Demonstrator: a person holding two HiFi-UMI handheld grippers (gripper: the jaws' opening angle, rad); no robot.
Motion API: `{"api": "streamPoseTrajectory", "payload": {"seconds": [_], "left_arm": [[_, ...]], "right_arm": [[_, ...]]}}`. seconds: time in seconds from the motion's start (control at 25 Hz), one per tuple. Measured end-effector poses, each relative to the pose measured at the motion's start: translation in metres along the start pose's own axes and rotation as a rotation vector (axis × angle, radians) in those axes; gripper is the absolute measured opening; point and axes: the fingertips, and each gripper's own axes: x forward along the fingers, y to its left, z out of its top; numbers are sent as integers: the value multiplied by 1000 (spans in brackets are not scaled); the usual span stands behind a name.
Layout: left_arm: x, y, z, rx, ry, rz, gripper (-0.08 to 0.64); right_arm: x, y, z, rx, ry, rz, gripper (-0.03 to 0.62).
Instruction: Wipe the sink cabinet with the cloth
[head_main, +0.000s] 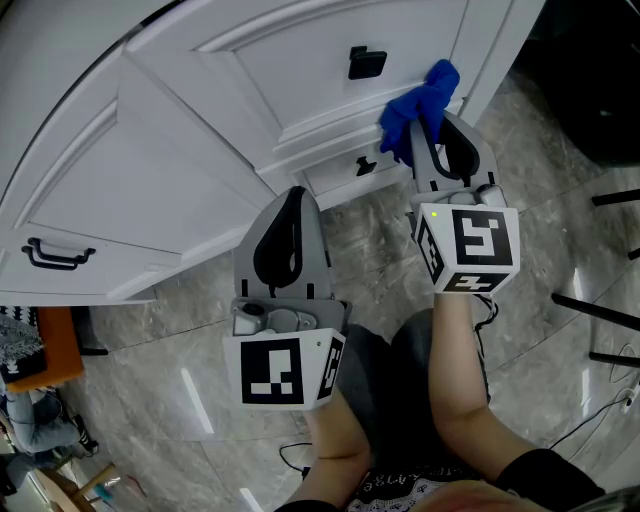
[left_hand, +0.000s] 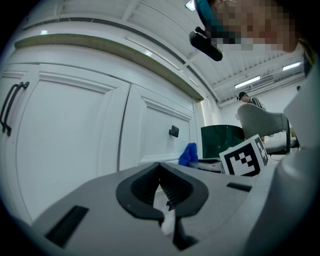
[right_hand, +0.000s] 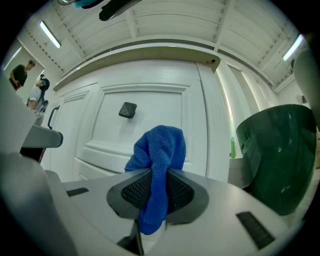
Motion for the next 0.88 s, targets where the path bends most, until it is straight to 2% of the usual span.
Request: {"api": "streamPoseTrajectory", "payload": {"seconds": [0.88], "left_arm": [[7,-6,-4,9,11,-8,5]], "right_arm": [[0,-16,-1,19,-4,-28,81]]}}
